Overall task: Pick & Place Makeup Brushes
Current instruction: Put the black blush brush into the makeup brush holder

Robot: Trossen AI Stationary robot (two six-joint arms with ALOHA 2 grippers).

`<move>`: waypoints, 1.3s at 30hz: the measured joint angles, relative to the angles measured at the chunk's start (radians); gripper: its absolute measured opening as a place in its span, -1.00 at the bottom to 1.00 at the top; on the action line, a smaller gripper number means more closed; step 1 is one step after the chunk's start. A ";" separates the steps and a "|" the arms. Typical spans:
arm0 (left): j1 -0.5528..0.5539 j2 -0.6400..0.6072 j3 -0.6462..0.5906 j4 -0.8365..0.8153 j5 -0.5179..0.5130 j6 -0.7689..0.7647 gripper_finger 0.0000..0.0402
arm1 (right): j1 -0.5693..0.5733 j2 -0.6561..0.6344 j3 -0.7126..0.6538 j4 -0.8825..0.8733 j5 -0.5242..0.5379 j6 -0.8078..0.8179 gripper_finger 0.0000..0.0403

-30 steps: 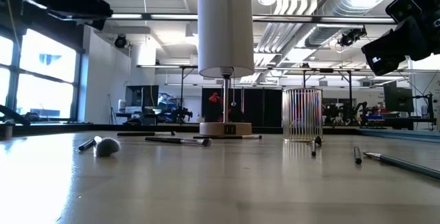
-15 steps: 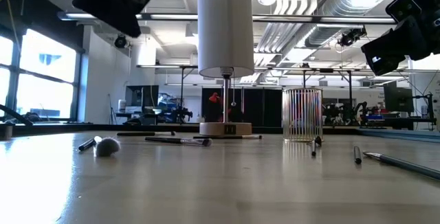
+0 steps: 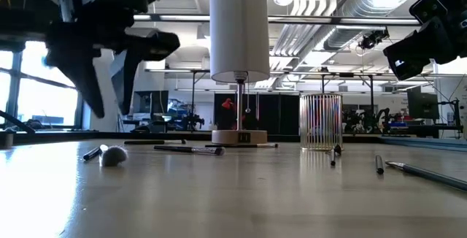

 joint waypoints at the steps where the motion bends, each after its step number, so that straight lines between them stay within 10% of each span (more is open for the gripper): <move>1: -0.006 0.014 0.000 0.008 -0.001 0.001 -0.45 | 0.000 0.000 0.000 0.000 0.000 0.000 -1.00; 23: -0.050 0.175 0.003 0.169 0.012 0.055 -0.45 | 0.000 0.000 0.000 0.000 0.000 0.000 -1.00; 30: -0.048 0.199 0.007 0.166 0.026 0.044 -0.91 | 0.000 0.000 0.000 0.000 0.000 0.000 -1.00; 39: 0.057 0.153 0.191 0.193 0.055 -0.079 -0.96 | 0.000 0.002 0.000 0.000 0.000 0.000 -1.00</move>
